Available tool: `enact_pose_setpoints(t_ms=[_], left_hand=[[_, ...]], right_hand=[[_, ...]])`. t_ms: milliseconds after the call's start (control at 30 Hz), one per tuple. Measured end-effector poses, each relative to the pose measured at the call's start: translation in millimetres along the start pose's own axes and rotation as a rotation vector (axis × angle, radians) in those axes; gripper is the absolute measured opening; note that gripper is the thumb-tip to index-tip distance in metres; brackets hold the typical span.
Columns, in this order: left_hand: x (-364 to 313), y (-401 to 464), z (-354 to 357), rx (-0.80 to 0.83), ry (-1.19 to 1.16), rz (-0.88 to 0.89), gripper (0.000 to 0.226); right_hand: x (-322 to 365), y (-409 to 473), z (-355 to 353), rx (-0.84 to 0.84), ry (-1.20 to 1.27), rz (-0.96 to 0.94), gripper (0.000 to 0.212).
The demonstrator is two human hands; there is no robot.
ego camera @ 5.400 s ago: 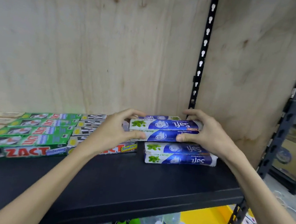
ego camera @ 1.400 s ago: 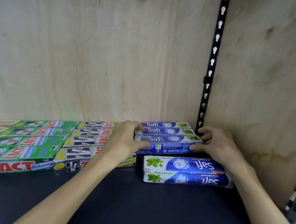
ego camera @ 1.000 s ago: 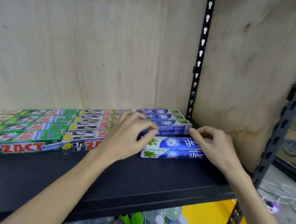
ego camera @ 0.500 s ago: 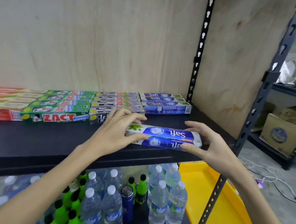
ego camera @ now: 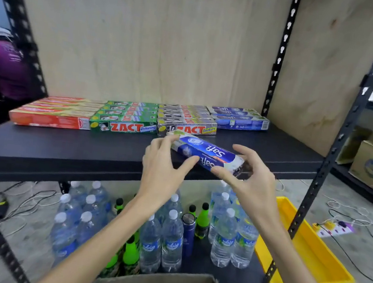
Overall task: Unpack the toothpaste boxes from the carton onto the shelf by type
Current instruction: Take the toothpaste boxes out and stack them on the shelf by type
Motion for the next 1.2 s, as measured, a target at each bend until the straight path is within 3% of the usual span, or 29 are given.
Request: enact_pose_setpoints(t_ms=[133,300,367,467,567,667,767,867,967,1100,1200], left_hand=[[-9,-15,-1,0.061,-0.154,-0.006,0.050],[-16,-31,-23,0.123,-0.244,0.037,0.015],[-13,-32,-32,0.178,-0.224,0.021,0.030],[4,-22,-42,0.225,-0.086,0.023,0.076],[20,-5,-57,0.293,0.007,0.043,0.084],[35,19,-73,0.451,0.046,0.029,0.085],[42,43,-84,0.671,-0.008,0.000,0.087],[39,64,-83,0.796,-0.014,0.013,0.085],[38,79,-67,0.765,0.001,0.024,0.085],[35,88,-26,0.534,-0.040,0.062,0.084],[15,92,9,0.408,-0.078,0.107,0.072]], right_hand=[[15,-16,20,0.032,0.080,-0.001,0.049],[29,-21,38,0.112,0.168,-0.029,0.032],[33,-22,45,0.154,0.238,-0.024,0.031],[37,-17,49,0.190,0.256,-0.025,0.035],[26,2,47,0.119,0.085,-0.066,0.031],[8,32,39,0.100,-0.217,-0.058,0.053],[2,59,32,0.225,-0.380,-0.012,0.085],[-5,85,22,0.331,-0.491,0.001,0.102],[-20,101,1,0.343,-0.511,0.012,0.101],[-44,108,-36,0.275,-0.493,0.014,0.086],[-62,114,-69,0.250,-0.480,0.054,0.081]])
Point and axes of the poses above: each hand's wrist, its own y-axis towards the middle knuckle, its own z-axis out of the palm, x = y × z, the point moved 1 cm from there along y, towards the middle knuckle, and after that the axes turned 7 degrees about x, right-handed, at the moved point
